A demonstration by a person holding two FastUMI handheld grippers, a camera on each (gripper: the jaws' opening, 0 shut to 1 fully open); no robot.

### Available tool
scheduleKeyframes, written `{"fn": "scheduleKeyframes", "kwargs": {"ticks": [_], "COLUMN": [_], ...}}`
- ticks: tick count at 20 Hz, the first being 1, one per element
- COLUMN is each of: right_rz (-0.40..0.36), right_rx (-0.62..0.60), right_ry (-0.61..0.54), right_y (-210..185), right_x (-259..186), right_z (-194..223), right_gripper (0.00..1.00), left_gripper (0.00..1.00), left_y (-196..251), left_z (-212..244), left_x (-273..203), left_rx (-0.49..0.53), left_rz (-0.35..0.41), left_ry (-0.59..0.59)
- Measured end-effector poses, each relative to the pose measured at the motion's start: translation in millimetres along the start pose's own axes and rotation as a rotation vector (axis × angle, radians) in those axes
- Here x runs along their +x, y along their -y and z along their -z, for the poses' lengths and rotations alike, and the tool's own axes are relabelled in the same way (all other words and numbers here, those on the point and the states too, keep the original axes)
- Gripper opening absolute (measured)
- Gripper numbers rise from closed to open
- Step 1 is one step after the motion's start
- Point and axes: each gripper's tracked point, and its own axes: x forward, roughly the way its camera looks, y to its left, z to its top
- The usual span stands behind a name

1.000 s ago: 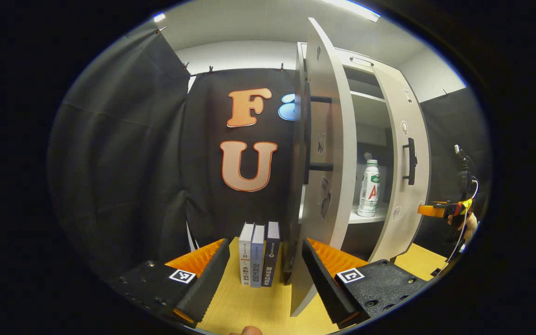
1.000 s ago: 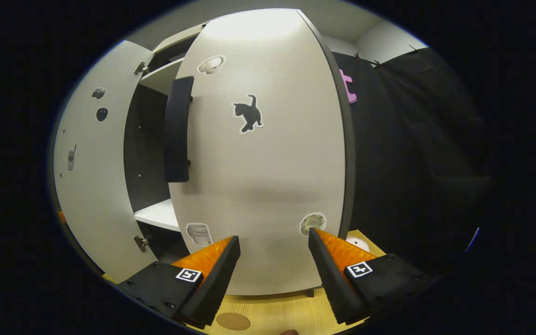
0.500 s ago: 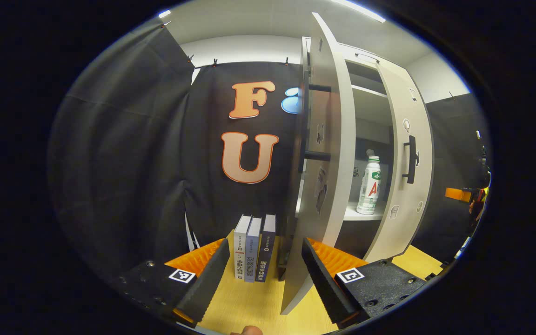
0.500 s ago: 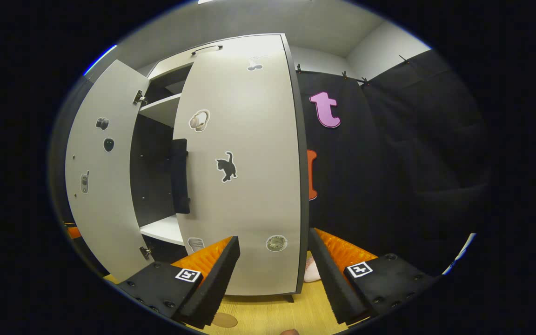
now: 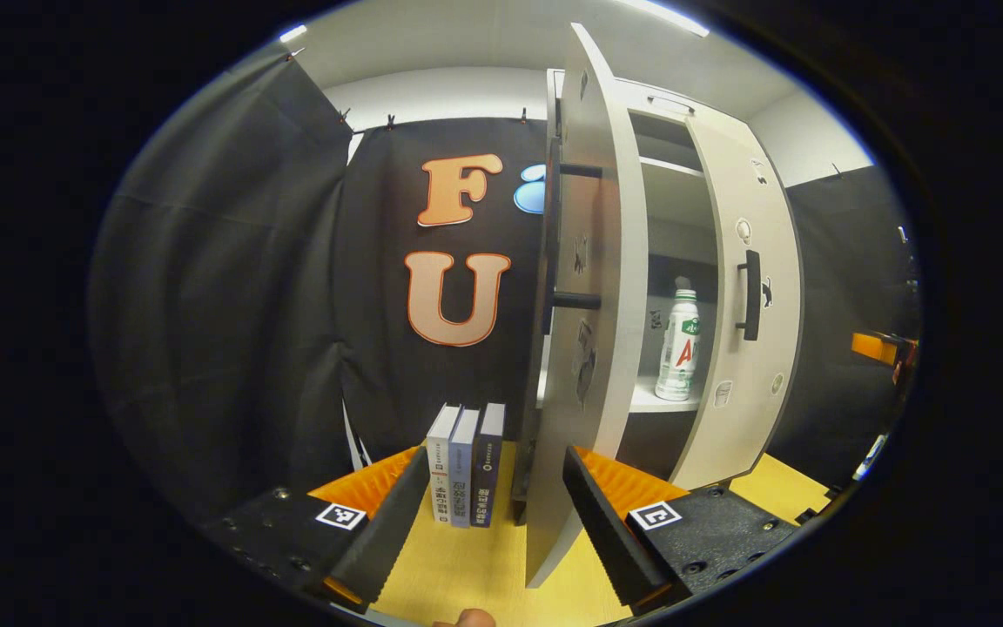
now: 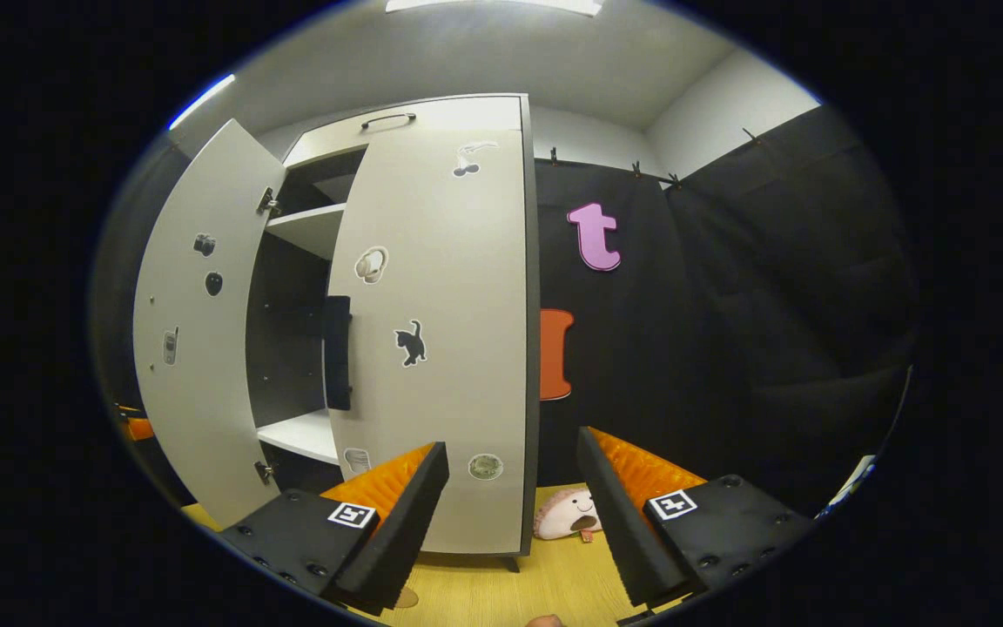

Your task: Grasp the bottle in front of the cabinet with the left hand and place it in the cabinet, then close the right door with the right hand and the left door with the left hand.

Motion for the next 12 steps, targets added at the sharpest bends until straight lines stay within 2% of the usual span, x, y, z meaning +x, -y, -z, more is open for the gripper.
{"fn": "scheduleKeyframes", "kwargs": {"ticks": [5,10,12], "right_rz": [-0.007,0.015,0.028], "right_rx": [-0.004,-0.012,-0.015], "right_ry": [0.003,0.006,0.01], "right_y": [8,27,38], "right_x": [-18,-34,-40], "right_z": [-2,-2,-3], "right_gripper": [0.98,0.98,0.98], "left_gripper": [0.95,0.95,0.92], "left_y": [38,86,105], "left_z": [2,6,9], "left_x": [4,16,24], "left_rx": [0.016,0.016,-0.001], "left_rz": [0.07,0.149,0.172], "left_ry": [0.001,-0.001,-0.009]}}
